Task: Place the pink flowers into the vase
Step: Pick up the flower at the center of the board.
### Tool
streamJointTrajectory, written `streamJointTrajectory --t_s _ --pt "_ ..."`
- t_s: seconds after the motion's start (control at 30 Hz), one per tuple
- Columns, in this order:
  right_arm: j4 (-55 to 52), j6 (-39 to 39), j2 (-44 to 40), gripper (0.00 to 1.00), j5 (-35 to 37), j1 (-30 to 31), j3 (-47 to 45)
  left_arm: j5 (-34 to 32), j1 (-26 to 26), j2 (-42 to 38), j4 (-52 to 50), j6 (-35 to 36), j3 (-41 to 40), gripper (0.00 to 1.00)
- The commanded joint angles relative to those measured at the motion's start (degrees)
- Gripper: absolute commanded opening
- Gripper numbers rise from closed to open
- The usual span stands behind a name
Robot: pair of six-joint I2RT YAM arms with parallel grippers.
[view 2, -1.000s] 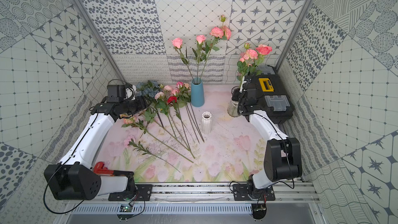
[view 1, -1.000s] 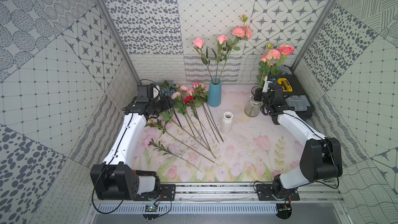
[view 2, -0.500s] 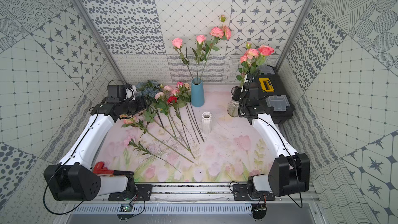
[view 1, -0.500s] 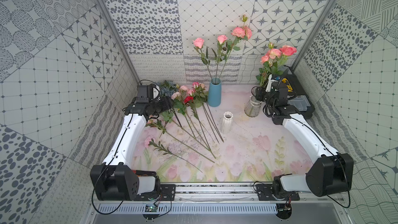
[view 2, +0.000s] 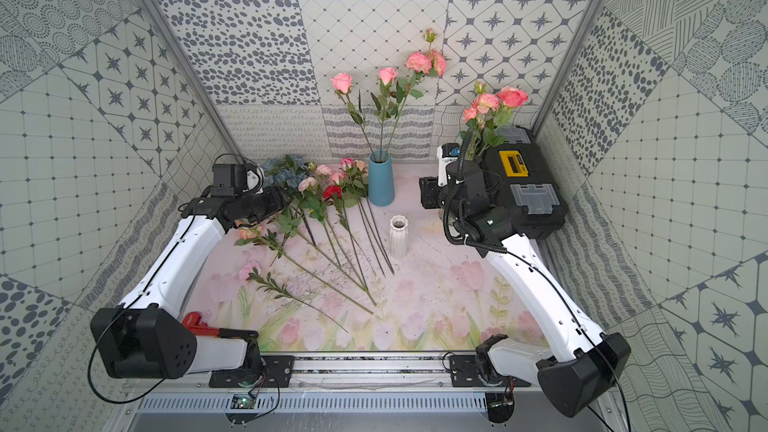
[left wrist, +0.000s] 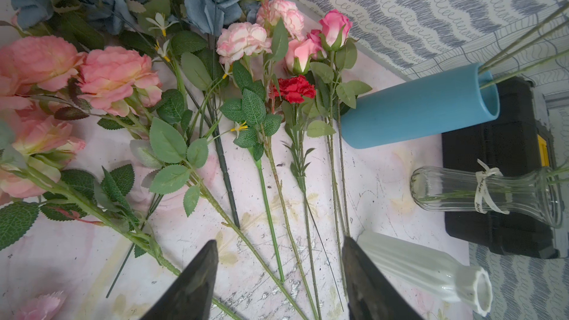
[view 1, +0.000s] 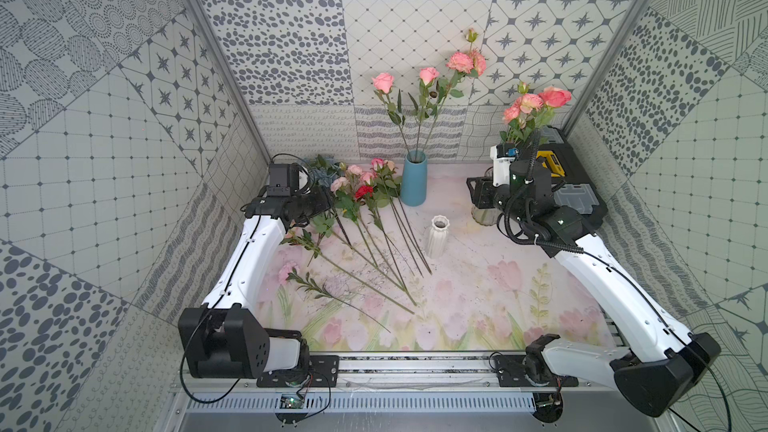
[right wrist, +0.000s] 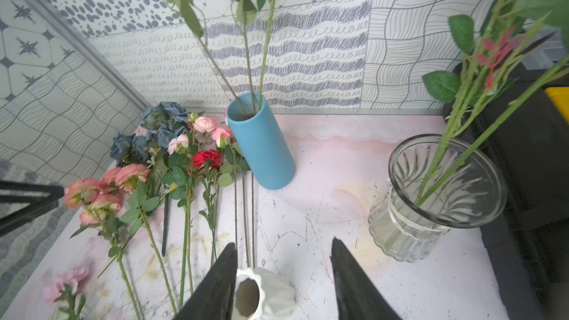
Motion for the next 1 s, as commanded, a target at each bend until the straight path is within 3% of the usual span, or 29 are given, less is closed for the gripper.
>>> streamJointTrajectory --t_s 0.0,0.17,0.47,0.97 --pt "-3.5 -2.9 -0.2 0.5 -3.8 1.5 0.9 -6.3 -3.2 2.0 -3.5 -1.5 3.4 0.63" --pt "-2.2 -3.6 -1.2 0.5 -6.1 1.8 -1.4 -10.7 -8.1 5.9 -4.5 -5.8 4.4 0.57" --pt "2.7 -1.8 -4.8 0.5 -9.4 1.8 -5.6 -7.5 -11.6 14.4 3.3 -14.8 2.0 0.49" --pt "4.6 -0.6 -7.7 0.5 -6.2 1.7 -8.1 -3.6 -11.8 25.7 10.4 -20.9 2.8 0.44"
